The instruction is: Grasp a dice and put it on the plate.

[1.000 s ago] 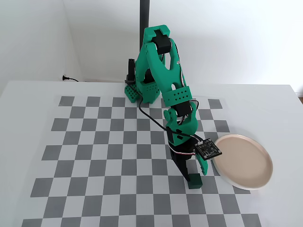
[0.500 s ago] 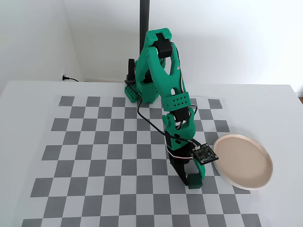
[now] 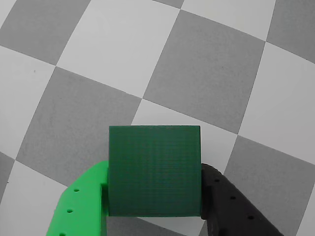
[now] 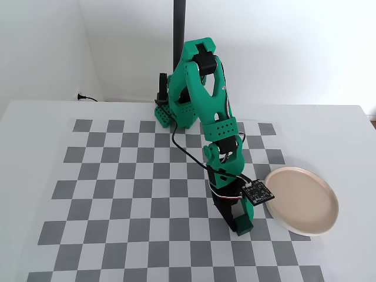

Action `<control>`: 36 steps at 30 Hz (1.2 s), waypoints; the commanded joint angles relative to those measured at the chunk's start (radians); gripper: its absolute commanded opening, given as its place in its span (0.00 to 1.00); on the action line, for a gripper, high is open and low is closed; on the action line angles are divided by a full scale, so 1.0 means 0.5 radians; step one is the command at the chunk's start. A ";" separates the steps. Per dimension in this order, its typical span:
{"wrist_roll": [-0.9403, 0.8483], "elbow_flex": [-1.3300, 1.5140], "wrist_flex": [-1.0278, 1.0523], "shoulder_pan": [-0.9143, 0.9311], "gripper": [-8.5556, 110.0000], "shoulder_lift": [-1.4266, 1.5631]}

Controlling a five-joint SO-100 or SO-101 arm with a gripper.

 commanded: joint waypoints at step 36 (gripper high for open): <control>-0.003 -0.344 0.641 -0.690 0.04 0.785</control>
